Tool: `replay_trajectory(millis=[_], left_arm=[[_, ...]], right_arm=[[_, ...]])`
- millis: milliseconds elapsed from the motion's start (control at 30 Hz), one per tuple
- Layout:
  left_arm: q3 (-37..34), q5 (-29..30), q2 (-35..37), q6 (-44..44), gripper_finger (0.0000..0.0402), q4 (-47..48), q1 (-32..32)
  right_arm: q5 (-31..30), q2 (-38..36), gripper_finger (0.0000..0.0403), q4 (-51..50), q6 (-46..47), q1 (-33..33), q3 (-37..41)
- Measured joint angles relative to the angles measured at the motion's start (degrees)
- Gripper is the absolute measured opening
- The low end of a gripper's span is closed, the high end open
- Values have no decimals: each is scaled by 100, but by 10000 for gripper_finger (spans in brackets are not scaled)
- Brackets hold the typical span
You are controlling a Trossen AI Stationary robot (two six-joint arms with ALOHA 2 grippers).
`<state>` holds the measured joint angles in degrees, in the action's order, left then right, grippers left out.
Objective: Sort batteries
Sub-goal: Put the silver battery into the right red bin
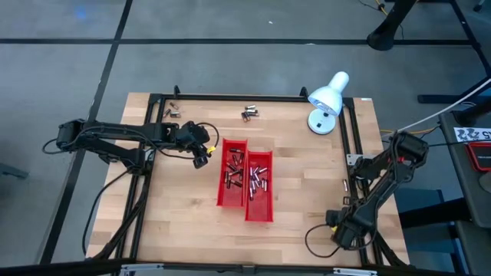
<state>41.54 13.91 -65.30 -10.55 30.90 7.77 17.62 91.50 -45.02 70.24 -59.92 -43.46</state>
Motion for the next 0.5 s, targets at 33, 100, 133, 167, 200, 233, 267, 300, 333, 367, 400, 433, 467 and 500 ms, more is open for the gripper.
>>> replay_trajectory(millis=[33,100,133,167,200,233,267,300,333,367,400,433,467,500], left_arm=[[0,0,0,0,166,0,0],[0,0,-2,-6,166,0,0],[0,0,0,-12,166,0,0],[0,0,-1,-21,166,0,0],[0,0,0,-57,166,0,-8],[0,-1,-1,-76,166,2,-28],[0,0,-1,-78,166,3,-40],[0,0,-2,-79,166,9,-70],[0,0,0,-85,166,13,-100],[0,-2,0,-100,166,11,-120],[0,-2,0,-101,166,13,-142],[0,-2,-1,-101,166,13,-168],[0,-2,0,-101,166,14,-190],[0,-2,0,-101,166,14,-204]], right_arm=[[-56,0,165,20,0,0,56],[-244,-2,146,16,-48,36,118],[-336,-6,132,1,-130,76,133],[-421,-4,114,-25,-215,114,134],[-457,-1,92,-42,-334,177,138],[-457,1,68,-42,-483,264,150],[-433,-1,41,-24,-627,363,153],[-422,-2,25,10,-776,462,151],[-417,-2,18,30,-911,568,120],[-416,3,20,34,-1023,669,79],[-462,21,24,0,-1159,762,7],[-573,30,26,-81,-1305,858,-93],[-720,45,26,-190,-1440,955,-206],[-971,60,23,-327,-1587,1039,-342]])
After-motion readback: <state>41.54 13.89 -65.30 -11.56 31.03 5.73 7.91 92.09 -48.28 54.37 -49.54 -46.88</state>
